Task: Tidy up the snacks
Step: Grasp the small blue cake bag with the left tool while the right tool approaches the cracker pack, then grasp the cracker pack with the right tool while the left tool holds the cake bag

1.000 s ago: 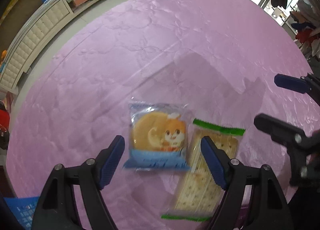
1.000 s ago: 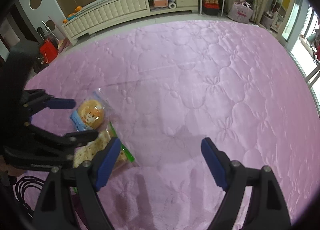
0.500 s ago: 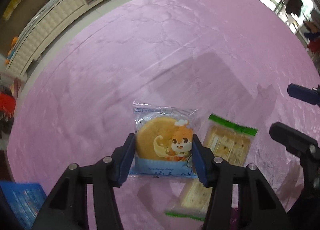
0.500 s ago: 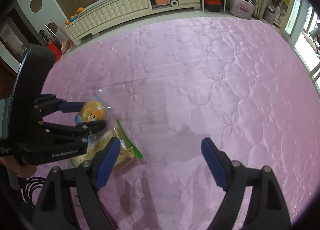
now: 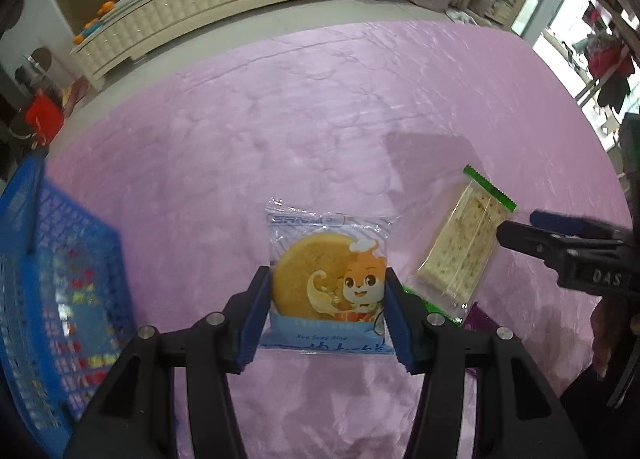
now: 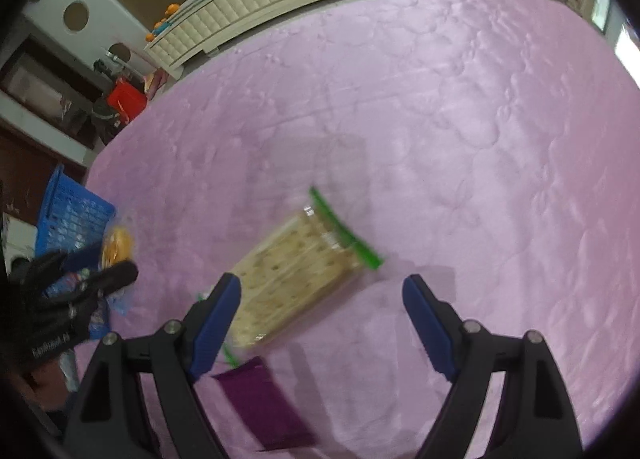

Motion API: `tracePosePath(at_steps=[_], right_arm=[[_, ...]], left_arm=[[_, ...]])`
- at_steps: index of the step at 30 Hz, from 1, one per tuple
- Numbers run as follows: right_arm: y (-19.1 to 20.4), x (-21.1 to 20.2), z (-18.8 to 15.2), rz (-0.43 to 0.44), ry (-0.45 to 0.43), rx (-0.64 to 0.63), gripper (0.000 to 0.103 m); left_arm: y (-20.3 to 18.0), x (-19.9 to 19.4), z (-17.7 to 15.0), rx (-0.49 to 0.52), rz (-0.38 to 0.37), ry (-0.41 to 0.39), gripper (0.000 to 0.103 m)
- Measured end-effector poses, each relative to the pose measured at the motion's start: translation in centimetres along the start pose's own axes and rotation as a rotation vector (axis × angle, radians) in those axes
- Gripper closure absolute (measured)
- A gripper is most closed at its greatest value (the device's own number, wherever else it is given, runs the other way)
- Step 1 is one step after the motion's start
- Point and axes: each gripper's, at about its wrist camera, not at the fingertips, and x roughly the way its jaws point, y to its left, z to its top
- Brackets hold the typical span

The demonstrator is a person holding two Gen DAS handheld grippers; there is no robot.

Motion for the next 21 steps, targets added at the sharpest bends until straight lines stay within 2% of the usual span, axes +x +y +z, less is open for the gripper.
tracePosePath(at_steps=[2, 4, 8, 12, 17, 21], right_arm=[[0.1, 0.3, -0.2, 0.012, 0.008, 0.077, 0.017], [0.1, 0.8, -0.4, -0.009, 0.025, 0.143, 0.017], [0.9, 2.1, -0.3, -0.051, 0.051, 0.204, 0.017], [2.2, 3.0, 0.5, -0.098, 0.044, 0.213, 0.017], [4.4, 4.3, 1.3, -0.239, 0.074, 0.169, 0.016], [5.6, 5.2, 1.8, -0.314, 0.072, 0.136, 0.016]], left_arm=[[0.3, -0.3, 0.3, -0.018, -0.006, -0.012, 0.052], [0.1, 0.6, 0.6, -0.014, 0.030, -0.039, 0.052], [0.8, 0.4, 0.1, -0.045, 0.038, -0.059, 0.052], [1.4, 0.0, -0.8, -0.050, 0.044, -0.088, 0.052], [2.5, 0.6, -1.3, -0.047, 0.040, -0.102, 0.052], [3.3, 0.4, -1.9, -0.056, 0.028, -0.108, 0.052]])
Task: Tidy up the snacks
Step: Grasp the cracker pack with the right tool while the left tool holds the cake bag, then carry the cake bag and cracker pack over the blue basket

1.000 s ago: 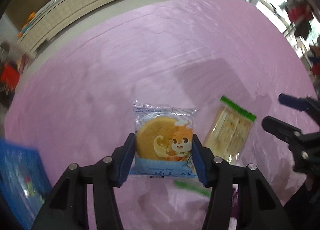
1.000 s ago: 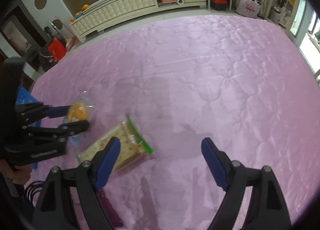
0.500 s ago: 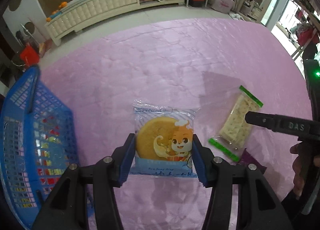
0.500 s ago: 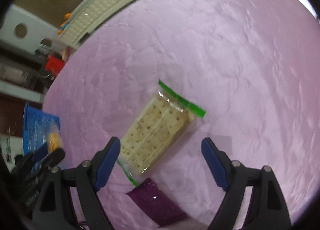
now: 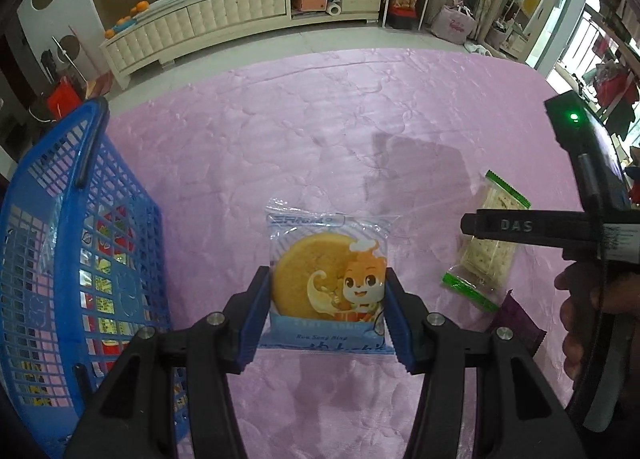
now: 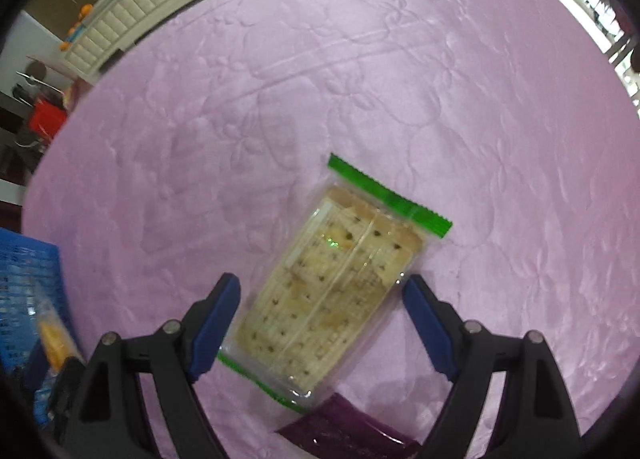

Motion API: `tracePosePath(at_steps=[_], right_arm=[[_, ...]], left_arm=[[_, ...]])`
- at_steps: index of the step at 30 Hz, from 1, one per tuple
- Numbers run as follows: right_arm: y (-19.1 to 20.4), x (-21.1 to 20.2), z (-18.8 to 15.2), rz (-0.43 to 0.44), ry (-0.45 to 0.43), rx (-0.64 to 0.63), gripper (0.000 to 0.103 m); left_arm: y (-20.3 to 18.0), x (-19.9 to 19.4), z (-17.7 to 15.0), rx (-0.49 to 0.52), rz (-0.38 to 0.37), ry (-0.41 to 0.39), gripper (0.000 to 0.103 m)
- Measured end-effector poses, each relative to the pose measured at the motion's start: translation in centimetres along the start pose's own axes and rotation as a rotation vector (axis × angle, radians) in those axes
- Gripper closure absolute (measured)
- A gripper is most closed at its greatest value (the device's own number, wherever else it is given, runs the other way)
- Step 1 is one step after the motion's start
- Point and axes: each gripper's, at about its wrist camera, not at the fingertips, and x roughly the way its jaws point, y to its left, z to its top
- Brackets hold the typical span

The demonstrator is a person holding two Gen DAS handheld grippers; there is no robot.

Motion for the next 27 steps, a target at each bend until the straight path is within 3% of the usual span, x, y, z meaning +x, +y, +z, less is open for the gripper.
tracePosePath(at_steps=[3, 4, 7, 12, 20, 27], right_arm=[[1.7, 0.4, -0.1, -0.066, -0.032, -0.070, 0.016], [2.4, 0.5, -0.4, -0.096, -0.052, -0.117, 0.019], [2.9, 0.2, -1.0, -0.079, -0.075, -0.178, 0.031], [2.5, -1.3, -2.5, 0.004, -0.092, -0.208, 0.034], [2.4, -9.5, -5.5, 0.140, -0.208, -0.252, 0.034], [4.7, -15.6, -7.1, 0.258, -0.300, -0.338, 0.034]], left_arm=[[-0.2, -0.1, -0.4, 0.007, -0.003, -0.005, 0.052], [-0.3, -0.2, -0.6, 0.009, -0.004, -0.002, 0.052], [-0.1, -0.4, -1.2, 0.006, -0.010, 0.001, 0.052], [0.2, -2.3, -1.4, -0.030, -0.031, -0.012, 0.052], [0.4, -8.2, -1.7, -0.050, 0.001, -0.096, 0.052], [1.8, -13.5, -3.1, -0.078, 0.026, -0.170, 0.052]])
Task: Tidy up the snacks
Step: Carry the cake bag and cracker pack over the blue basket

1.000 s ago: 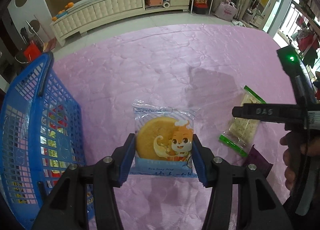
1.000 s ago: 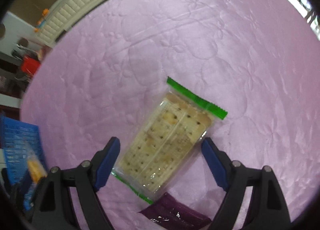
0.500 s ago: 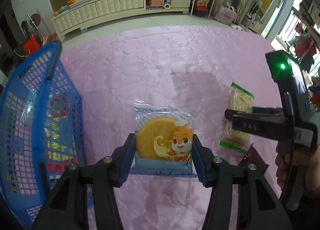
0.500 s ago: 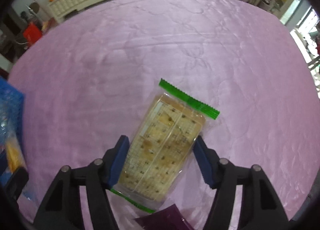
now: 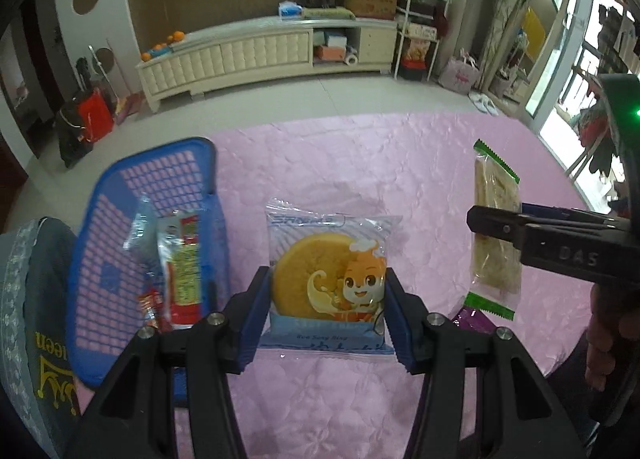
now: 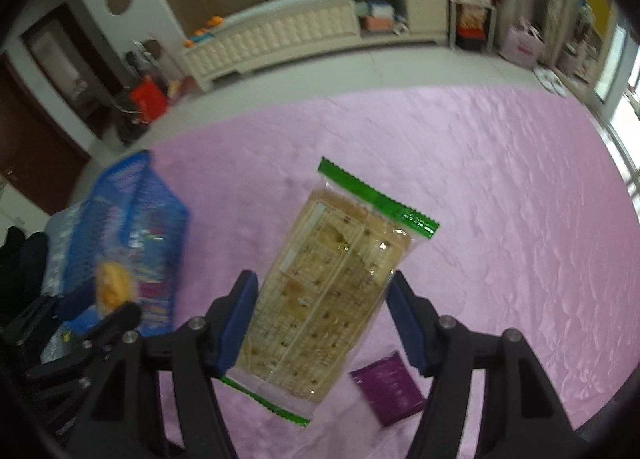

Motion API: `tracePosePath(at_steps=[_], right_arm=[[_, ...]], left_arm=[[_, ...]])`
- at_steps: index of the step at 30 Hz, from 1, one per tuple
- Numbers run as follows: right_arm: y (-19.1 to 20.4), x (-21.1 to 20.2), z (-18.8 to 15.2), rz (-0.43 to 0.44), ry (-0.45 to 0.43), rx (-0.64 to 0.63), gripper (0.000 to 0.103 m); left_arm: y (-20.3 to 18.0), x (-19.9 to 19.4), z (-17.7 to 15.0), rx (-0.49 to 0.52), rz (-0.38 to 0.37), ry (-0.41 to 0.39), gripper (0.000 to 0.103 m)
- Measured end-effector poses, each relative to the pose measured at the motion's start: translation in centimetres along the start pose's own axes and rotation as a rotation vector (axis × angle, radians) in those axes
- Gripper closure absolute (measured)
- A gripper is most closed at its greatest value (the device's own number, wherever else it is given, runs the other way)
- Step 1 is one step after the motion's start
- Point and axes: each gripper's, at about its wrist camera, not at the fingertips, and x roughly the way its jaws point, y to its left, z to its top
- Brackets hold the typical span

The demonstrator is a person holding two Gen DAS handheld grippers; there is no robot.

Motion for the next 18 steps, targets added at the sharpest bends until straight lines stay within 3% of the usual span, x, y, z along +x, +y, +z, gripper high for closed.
tracePosePath(at_steps=[7, 18], right_arm=[[3.5, -1.6, 0.4, 0.085, -0.061, -0.089, 0.033], [12.2, -1.4, 1.7, 0.152, -0.068, -0.248, 0.033]], left_arm=[[4.2, -3.7, 0.1, -0.063, 0.024, -0.048, 0.052], [12.1, -6.9, 0.0, -0.147, 0.103, -0.075, 0.052]])
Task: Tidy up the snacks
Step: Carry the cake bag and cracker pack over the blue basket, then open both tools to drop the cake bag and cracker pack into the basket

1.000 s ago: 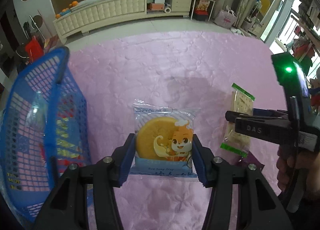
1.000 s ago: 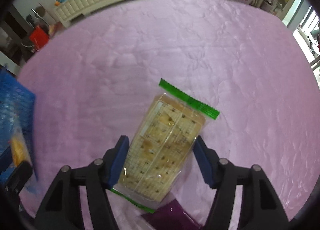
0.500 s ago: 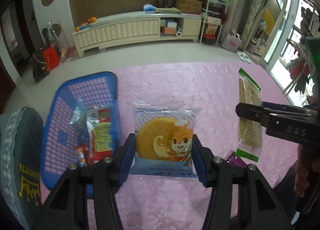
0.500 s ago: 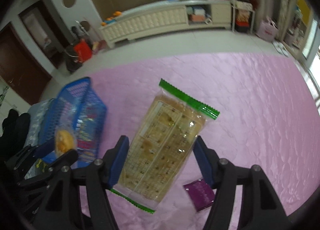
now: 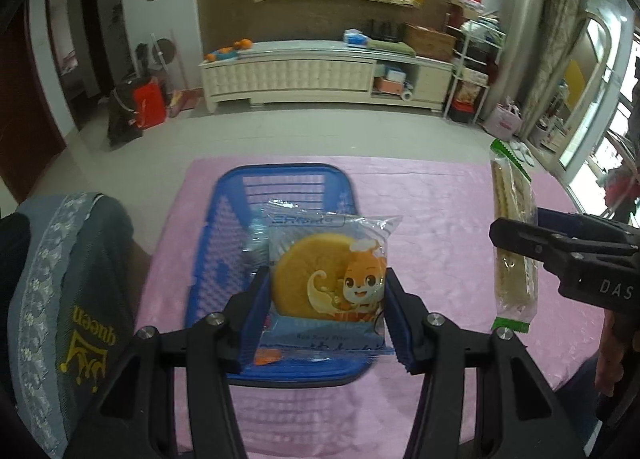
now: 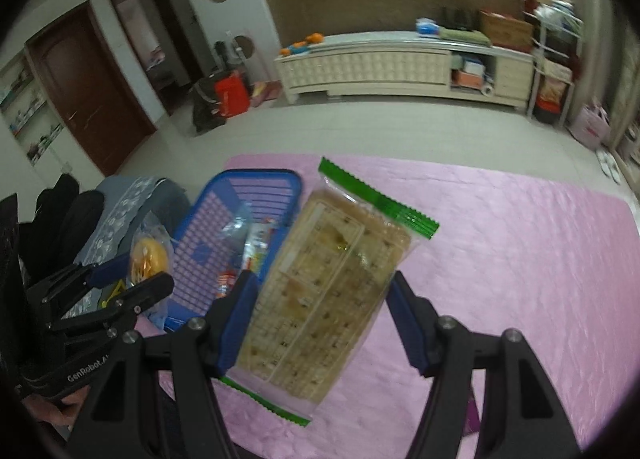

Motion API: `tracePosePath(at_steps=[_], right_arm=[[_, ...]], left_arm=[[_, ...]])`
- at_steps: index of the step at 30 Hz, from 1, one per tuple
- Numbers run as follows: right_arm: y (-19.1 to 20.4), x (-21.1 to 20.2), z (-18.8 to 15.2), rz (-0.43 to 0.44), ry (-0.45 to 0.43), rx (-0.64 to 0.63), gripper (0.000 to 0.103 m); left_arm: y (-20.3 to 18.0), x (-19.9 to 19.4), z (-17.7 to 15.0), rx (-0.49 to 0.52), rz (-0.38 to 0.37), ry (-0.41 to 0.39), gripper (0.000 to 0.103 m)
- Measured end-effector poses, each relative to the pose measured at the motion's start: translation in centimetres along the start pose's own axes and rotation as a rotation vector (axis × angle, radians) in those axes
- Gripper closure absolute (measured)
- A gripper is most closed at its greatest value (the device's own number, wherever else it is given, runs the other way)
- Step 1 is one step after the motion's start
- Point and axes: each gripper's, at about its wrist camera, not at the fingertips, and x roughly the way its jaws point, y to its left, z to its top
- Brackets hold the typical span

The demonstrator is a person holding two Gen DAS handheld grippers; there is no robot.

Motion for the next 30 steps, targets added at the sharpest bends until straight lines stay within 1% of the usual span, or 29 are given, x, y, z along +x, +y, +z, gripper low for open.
tracePosePath(at_steps=[4, 7, 10, 12, 17, 20, 21, 22, 24, 27, 30], right_arm=[[2.9, 1.8, 0.7, 0.033, 0.012, -0.054, 0.033], [4.7, 3.3, 1.0, 0.050, 0.027, -0.087, 0.033], [6.1, 5.0, 1.0, 0.051, 0.050, -0.115, 0.033], [6.7, 6.0, 1.0, 0.043, 0.062, -0.137, 0.033], [7.4, 7.8, 0.7, 0.008, 0.083, -0.181, 0.033], [7.5, 8.5, 0.7, 0.003, 0.096, -0.179, 0.033], [7.5, 8.6, 0.8, 0.001, 0.098, -0.175, 0.033], [7.5, 8.7, 0.8, 0.002, 0.097, -0.172, 0.033], [7.8, 8.8, 0.9, 0.003, 0.095, -0.165, 0.033], [7.9, 8.8, 1.0, 0.010, 0.097, -0.152, 0.033], [8.2, 8.9, 1.1, 0.025, 0.105, -0.151, 0.033]], left_arm=[[3.0, 0.6, -0.2, -0.029, 0.028, 0.019, 0.052], [4.7, 1.8, -0.6, -0.055, 0.021, 0.054, 0.052], [5.7, 3.2, -1.5, -0.065, 0.025, 0.085, 0.052], [6.3, 4.3, -2.2, -0.080, 0.013, 0.111, 0.052], [6.6, 6.1, -3.6, -0.091, -0.004, 0.164, 0.052], [6.9, 7.0, -3.8, -0.092, -0.014, 0.197, 0.051], [7.0, 7.0, -3.9, -0.095, -0.024, 0.199, 0.049], [7.3, 7.0, -3.8, -0.100, -0.022, 0.201, 0.044], [7.9, 6.8, -3.7, -0.116, -0.010, 0.192, 0.039], [8.8, 6.0, -3.9, -0.135, -0.016, 0.175, 0.039], [9.6, 5.4, -3.8, -0.139, -0.004, 0.161, 0.039]])
